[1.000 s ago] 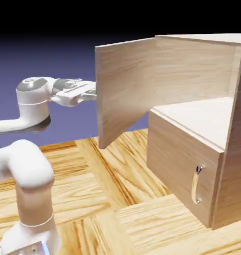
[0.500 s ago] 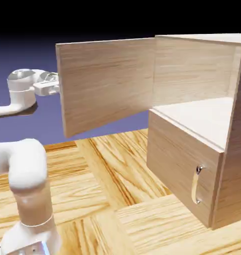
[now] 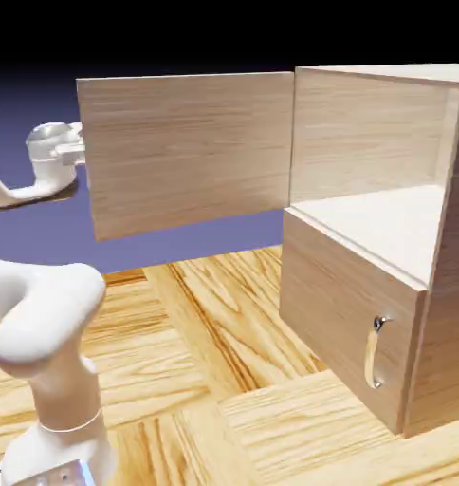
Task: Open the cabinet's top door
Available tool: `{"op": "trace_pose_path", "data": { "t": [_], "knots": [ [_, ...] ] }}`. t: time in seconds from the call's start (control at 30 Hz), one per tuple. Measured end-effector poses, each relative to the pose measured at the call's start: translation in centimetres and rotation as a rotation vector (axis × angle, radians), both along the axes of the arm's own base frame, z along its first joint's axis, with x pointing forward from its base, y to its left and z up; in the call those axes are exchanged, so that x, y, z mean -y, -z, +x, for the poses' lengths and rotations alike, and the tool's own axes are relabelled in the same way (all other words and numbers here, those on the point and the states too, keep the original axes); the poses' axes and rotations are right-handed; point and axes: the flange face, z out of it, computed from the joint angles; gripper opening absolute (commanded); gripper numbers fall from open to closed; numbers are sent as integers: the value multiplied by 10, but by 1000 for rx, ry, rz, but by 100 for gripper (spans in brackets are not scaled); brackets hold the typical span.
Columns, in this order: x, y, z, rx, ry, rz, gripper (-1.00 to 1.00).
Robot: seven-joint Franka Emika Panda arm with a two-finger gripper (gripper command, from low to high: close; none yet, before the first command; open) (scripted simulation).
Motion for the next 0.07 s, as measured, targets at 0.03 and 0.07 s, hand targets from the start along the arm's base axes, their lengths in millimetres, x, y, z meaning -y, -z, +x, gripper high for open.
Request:
{"op": "trace_pose_path", "data": {
  "t": [0.03,0.07],
  "knots": [
    [-7,0,2,0,15,0,-100],
    [-13,0,3,0,30,0,-100]
  ]
}}
